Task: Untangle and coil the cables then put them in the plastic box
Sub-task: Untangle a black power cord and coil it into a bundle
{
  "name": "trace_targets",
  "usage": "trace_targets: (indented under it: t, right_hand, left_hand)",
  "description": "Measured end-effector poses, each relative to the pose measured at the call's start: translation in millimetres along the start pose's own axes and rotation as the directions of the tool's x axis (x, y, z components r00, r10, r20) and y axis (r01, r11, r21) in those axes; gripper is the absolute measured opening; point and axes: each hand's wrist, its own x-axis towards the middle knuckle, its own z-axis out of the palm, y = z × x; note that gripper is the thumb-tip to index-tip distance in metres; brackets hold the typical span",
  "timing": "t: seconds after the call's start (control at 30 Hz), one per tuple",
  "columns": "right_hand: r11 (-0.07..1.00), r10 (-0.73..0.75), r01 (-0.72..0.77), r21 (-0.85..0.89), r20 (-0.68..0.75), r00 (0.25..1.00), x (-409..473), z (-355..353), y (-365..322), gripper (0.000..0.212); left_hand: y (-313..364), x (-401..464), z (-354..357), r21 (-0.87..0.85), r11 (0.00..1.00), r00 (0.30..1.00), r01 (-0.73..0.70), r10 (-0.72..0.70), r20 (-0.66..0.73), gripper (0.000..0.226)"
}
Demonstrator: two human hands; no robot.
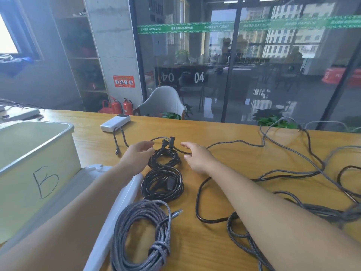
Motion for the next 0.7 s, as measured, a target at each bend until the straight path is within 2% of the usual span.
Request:
trace_targets:
  t: [0.33,0.47,0.6,0.7]
  right_hand:
    - [0.989,-0.137,0.14,0.046,-0.054,0.989,-77,-47,23,0.034]
    - [0.983,-0.184,0.184,0.004,0.002,0.983,-126,-68,41,0.03]
    - [0.987,-0.16,0.159,0.015,0.046,0.986,-175,-88,60,0.032]
    - [0.96,-0.205,0.202,-0.194,0.005,0.979,-209,-102,73,0.03]
  left_hand:
    - [50,-42,19,-0.017,0.986,0.985,-0.166,0.167,0.05,0.031]
    - [70,-67,46,-0.052,0.973,0.968,-0.226,0.23,0.095,0.031]
    - [84,-95,79,-0.086,0.953,0.939,-0.291,0.302,0.162,0.03]
    - [87,-112,104,-0.133,0.94,0.916,-0.314,0.337,0.216,0.025]
